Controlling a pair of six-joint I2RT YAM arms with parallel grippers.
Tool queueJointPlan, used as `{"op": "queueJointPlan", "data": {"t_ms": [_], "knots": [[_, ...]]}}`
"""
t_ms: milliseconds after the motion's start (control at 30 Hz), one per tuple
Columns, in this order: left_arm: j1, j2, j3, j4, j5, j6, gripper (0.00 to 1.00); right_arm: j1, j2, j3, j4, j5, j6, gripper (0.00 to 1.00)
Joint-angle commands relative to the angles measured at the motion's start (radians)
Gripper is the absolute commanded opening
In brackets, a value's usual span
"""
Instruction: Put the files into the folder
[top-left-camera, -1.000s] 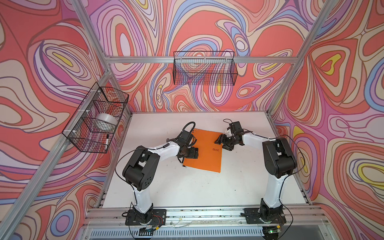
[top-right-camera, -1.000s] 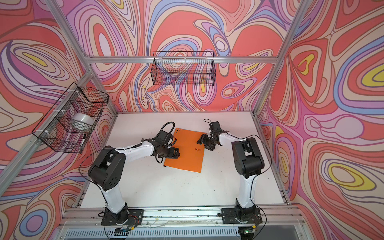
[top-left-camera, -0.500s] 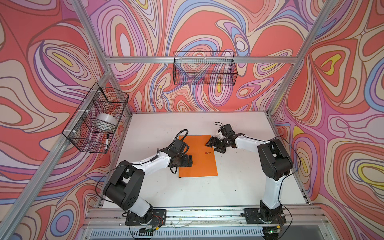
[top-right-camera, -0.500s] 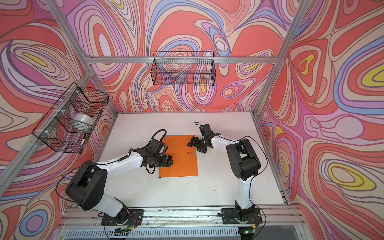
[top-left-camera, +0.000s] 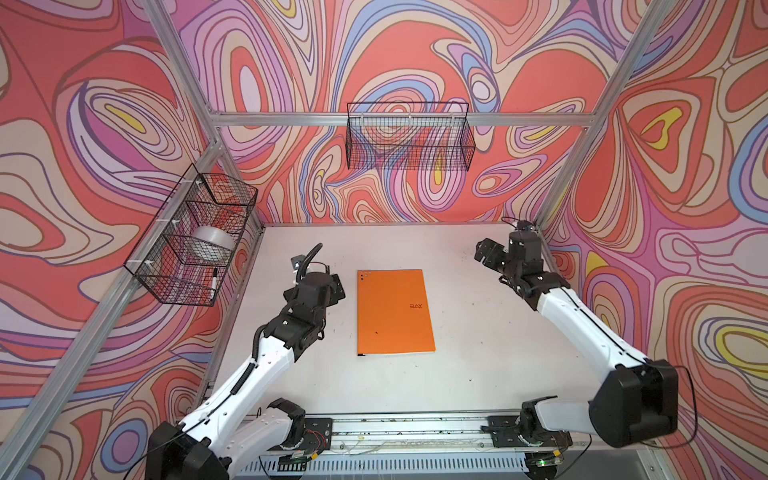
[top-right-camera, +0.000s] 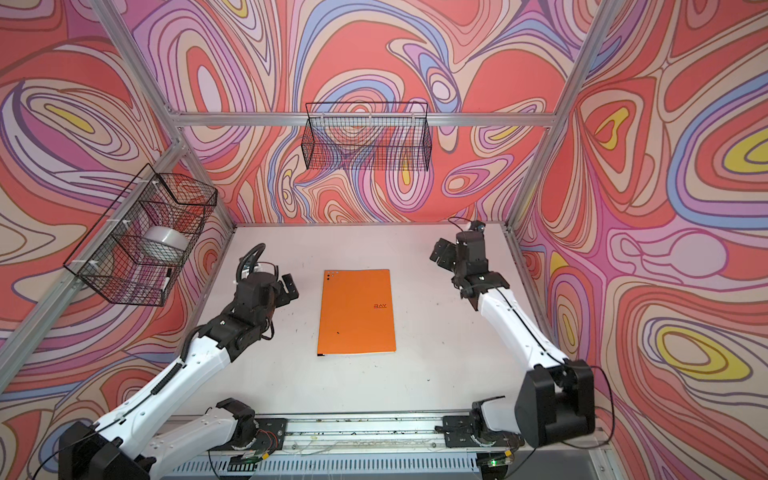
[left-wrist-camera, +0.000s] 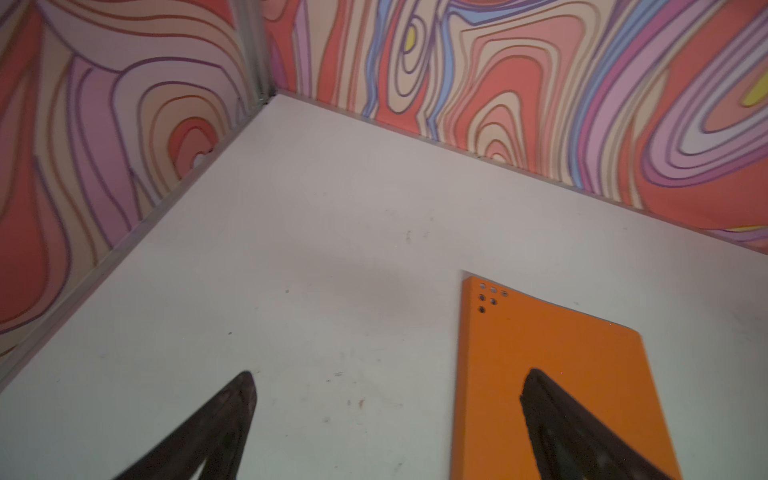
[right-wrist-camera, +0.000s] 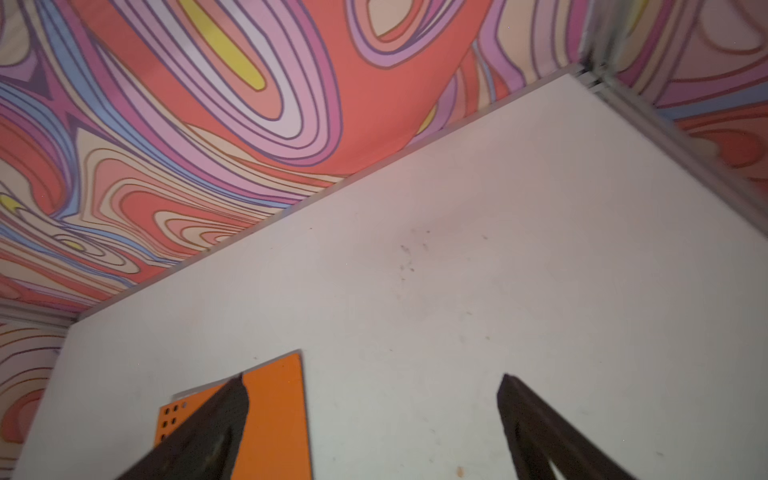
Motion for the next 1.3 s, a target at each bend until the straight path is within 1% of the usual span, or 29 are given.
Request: {"op": "queueJointPlan", "data": {"t_ms": [0, 67, 100, 167, 267, 300, 333, 367, 400, 433, 467, 500, 533, 567, 600, 633, 667, 733, 767, 833, 867, 900, 933, 967, 1000, 1067, 1133, 1200, 1267], "knots": [[0.075, 0.022, -0.111, 0.178, -0.143, 0.057, 1.0, -0.01, 0.011, -0.211, 0.286, 0.233, -0.186, 0.98], [0.097, 0.067, -0.125, 0.189, -0.245, 0.079, 1.0, -0.026, 0.014, -0.285, 0.382, 0.235, -0.216, 0.98], [0.099, 0.094, -0.15, 0.26, -0.321, 0.126, 1.0, -0.04, 0.022, -0.317, 0.424, 0.226, -0.216, 0.98], [0.116, 0.144, -0.24, 0.439, -0.35, 0.211, 1.0, -0.055, 0.05, -0.382, 0.524, 0.226, -0.242, 0.98], [0.166, 0.234, -0.336, 0.69, -0.328, 0.244, 1.0, -0.064, 0.121, -0.481, 0.728, 0.248, -0.292, 0.98], [0.177, 0.276, -0.377, 0.831, -0.328, 0.276, 1.0, -0.065, 0.154, -0.516, 0.819, 0.245, -0.314, 0.98], [0.187, 0.308, -0.405, 0.96, -0.318, 0.341, 1.0, -0.066, 0.18, -0.538, 0.891, 0.245, -0.324, 0.98], [0.188, 0.335, -0.417, 1.058, -0.281, 0.407, 1.0, -0.067, 0.207, -0.549, 0.949, 0.249, -0.341, 0.98], [0.201, 0.368, -0.43, 1.148, -0.236, 0.431, 1.0, -0.069, 0.22, -0.549, 0.982, 0.207, -0.366, 0.98], [0.226, 0.41, -0.442, 1.216, -0.176, 0.443, 1.0, -0.069, 0.248, -0.545, 1.028, 0.196, -0.399, 0.99], [0.248, 0.454, -0.443, 1.262, -0.144, 0.446, 1.0, -0.07, 0.278, -0.536, 1.051, 0.178, -0.423, 0.98], [0.249, 0.46, -0.438, 1.269, -0.14, 0.454, 1.0, -0.082, 0.322, -0.541, 1.122, 0.158, -0.43, 0.98], [0.249, 0.43, -0.424, 1.184, -0.111, 0.433, 1.0, -0.091, 0.362, -0.544, 1.164, 0.145, -0.418, 0.98], [0.259, 0.404, -0.412, 1.108, -0.062, 0.415, 1.0, -0.109, 0.377, -0.545, 1.154, 0.073, -0.419, 0.98], [0.277, 0.412, -0.423, 1.136, 0.005, 0.423, 1.0, -0.132, 0.402, -0.543, 1.175, -0.029, -0.429, 0.98], [0.286, 0.433, -0.437, 1.2, 0.045, 0.443, 1.0, -0.136, 0.428, -0.546, 1.222, -0.052, -0.441, 0.98], [0.288, 0.451, -0.442, 1.237, 0.074, 0.465, 1.0, -0.141, 0.404, -0.536, 1.153, -0.063, -0.433, 0.98], [0.29, 0.443, -0.421, 1.162, 0.174, 0.479, 1.0, -0.152, 0.418, -0.532, 1.172, -0.058, -0.418, 0.98], [0.295, 0.468, -0.413, 1.155, 0.237, 0.491, 1.0, -0.153, 0.412, -0.521, 1.132, -0.053, -0.411, 0.98], [0.302, 0.599, -0.421, 1.361, 0.239, 0.528, 1.0, -0.154, 0.416, -0.508, 1.121, -0.048, -0.413, 0.98], [0.306, 0.524, -0.391, 1.173, 0.25, 0.491, 1.0, -0.155, 0.416, -0.508, 1.12, -0.046, -0.416, 0.98], [0.336, 0.506, -0.351, 1.058, 0.284, 0.45, 1.0, -0.153, 0.415, -0.51, 1.13, -0.039, -0.419, 0.98], [0.36, 0.556, -0.351, 1.143, 0.308, 0.449, 1.0, -0.153, 0.412, -0.509, 1.123, -0.039, -0.423, 0.98], [0.353, 0.55, -0.344, 1.123, 0.302, 0.465, 1.0, -0.153, 0.415, -0.51, 1.13, -0.043, -0.423, 0.98], [0.354, 0.514, -0.318, 1.003, 0.305, 0.439, 1.0, -0.153, 0.414, -0.51, 1.125, -0.045, -0.422, 0.98], [0.354, 0.562, -0.349, 1.153, 0.298, 0.463, 1.0, -0.153, 0.414, -0.51, 1.125, -0.045, -0.422, 0.98], [0.352, 0.518, -0.321, 1.016, 0.301, 0.441, 1.0, -0.153, 0.42, -0.499, 1.109, -0.046, -0.423, 0.98], [0.349, 0.555, -0.345, 1.131, 0.292, 0.465, 1.0, -0.174, 0.441, -0.45, 1.037, -0.1, -0.406, 0.98], [0.335, 0.528, -0.321, 1.035, 0.279, 0.459, 1.0, -0.176, 0.432, -0.46, 1.052, -0.1, -0.411, 0.98]]}}
